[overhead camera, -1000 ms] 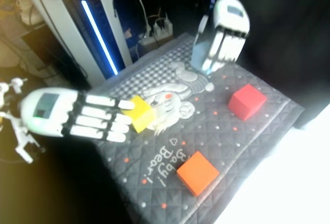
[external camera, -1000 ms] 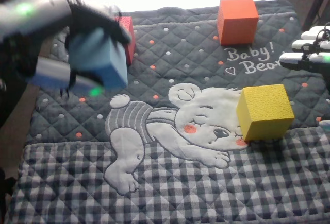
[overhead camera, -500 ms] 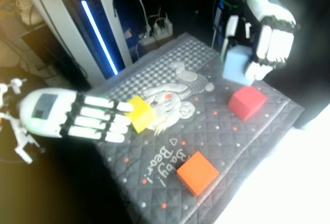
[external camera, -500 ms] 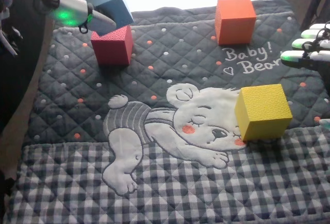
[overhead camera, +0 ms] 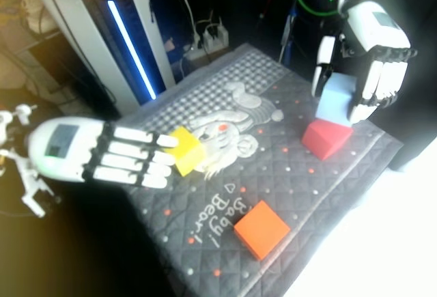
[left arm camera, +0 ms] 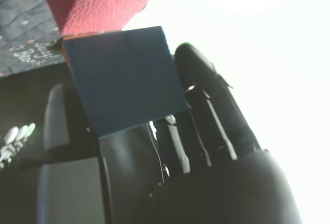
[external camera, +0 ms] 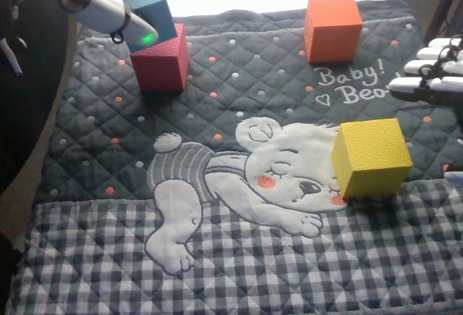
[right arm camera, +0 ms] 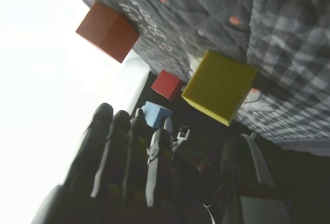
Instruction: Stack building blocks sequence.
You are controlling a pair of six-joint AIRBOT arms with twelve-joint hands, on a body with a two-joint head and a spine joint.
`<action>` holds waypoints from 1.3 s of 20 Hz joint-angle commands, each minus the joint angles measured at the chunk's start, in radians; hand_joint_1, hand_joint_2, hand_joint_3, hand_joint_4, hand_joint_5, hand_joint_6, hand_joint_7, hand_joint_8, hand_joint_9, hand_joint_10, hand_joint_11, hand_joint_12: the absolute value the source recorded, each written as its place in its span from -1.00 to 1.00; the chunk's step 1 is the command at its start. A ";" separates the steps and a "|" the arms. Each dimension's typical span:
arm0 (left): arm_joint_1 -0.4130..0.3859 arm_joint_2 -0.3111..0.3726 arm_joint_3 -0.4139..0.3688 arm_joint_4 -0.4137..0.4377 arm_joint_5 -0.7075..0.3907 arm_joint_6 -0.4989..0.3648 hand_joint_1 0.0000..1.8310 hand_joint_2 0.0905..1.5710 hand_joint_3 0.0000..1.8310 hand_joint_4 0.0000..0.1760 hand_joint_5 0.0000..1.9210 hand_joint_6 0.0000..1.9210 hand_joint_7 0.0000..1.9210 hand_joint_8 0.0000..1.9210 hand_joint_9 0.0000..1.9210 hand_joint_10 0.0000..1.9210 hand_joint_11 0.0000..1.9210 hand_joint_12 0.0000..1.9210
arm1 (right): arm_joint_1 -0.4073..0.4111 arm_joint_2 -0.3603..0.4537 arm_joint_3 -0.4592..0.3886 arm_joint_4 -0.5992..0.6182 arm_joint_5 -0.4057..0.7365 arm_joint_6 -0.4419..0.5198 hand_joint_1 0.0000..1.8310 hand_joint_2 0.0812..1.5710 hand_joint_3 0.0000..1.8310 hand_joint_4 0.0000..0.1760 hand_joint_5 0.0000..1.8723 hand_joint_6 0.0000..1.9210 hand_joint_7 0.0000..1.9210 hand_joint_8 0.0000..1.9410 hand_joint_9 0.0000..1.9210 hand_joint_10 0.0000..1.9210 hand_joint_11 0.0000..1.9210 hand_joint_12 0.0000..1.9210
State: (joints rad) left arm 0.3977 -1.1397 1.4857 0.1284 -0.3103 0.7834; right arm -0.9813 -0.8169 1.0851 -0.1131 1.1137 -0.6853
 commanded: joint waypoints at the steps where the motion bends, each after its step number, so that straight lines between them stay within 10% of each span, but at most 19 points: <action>1: -0.019 -0.007 0.010 -0.011 -0.100 -0.003 0.50 0.33 -1.00 -1.00 0.38 -0.99 0.03 0.10 0.01 0.34 -0.10 0.44 | 0.012 0.001 0.007 0.033 0.120 0.003 -0.16 0.38 -1.00 -0.07 -0.65 -1.00 -0.68 -1.00 -0.72 -0.99 -0.74 -0.98; 15: -0.034 -0.057 0.059 -0.003 -0.036 0.010 0.53 0.28 -1.00 -1.00 0.40 -0.98 0.14 -0.16 0.10 0.19 -0.15 0.36 | 0.012 -0.004 0.011 0.033 0.120 0.003 -0.14 0.37 -1.00 -0.10 -0.64 -1.00 -0.68 -0.99 -0.72 -0.99 -0.73 -0.99; 19: -0.034 -0.057 0.059 -0.003 -0.036 0.010 0.53 0.29 -1.00 -1.00 0.39 -0.98 0.16 -0.18 0.09 0.20 -0.21 0.47 | 0.012 -0.004 0.011 0.033 0.120 0.003 -0.16 0.39 -0.99 0.17 -0.67 -1.00 -0.68 -1.00 -0.72 -1.00 -0.75 -1.00; 20: -0.034 -0.057 0.059 -0.003 -0.036 0.010 0.38 0.30 -1.00 -1.00 0.29 -0.60 0.13 -0.02 -0.01 -0.41 -0.37 0.46 | 0.012 -0.004 0.011 0.033 0.120 0.003 -0.15 0.40 -0.99 0.17 -0.67 -1.00 -0.68 -1.00 -0.73 -1.00 -0.77 -1.00; 21: -0.034 -0.058 0.058 -0.003 -0.034 0.013 0.37 0.32 -1.00 -1.00 0.20 -0.42 0.09 0.05 0.00 -0.54 -0.41 0.45 | 0.012 -0.004 0.011 0.034 0.120 0.003 -0.15 0.41 -0.99 0.20 -0.68 -1.00 -0.69 -1.00 -0.73 -1.00 -0.77 -1.00; 23: -0.031 -0.058 0.058 -0.003 -0.030 0.013 0.28 0.31 -1.00 -1.00 0.14 -0.20 0.00 -0.84 -0.02 -0.80 -0.48 0.31 | 0.012 -0.004 0.011 0.034 0.120 0.003 -0.16 0.41 -0.99 0.19 -0.68 -1.00 -0.68 -1.00 -0.72 -1.00 -0.77 -1.00; 24: -0.029 -0.058 0.057 -0.003 -0.030 0.013 0.25 0.24 -1.00 -1.00 -0.02 -0.71 0.00 -0.95 -0.03 -0.88 -0.54 0.27 | 0.012 -0.003 0.011 0.035 0.120 0.003 -0.16 0.41 -0.99 0.18 -0.67 -1.00 -0.67 -0.99 -0.72 -0.99 -0.76 -0.99; 26: -0.027 -0.056 0.054 -0.004 -0.033 0.013 0.20 0.22 -1.00 -1.00 -0.05 -0.98 -0.05 -1.00 -0.07 -0.94 -0.62 0.22 | 0.012 -0.003 0.011 0.038 0.120 0.003 -0.16 0.42 -0.99 0.14 -0.68 -1.00 -0.67 -1.00 -0.72 -1.00 -0.77 -1.00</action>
State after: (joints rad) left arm 0.3794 -1.1950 1.5383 0.1310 -0.2287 0.7940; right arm -0.9813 -0.8253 1.0912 -0.1089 1.1156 -0.6853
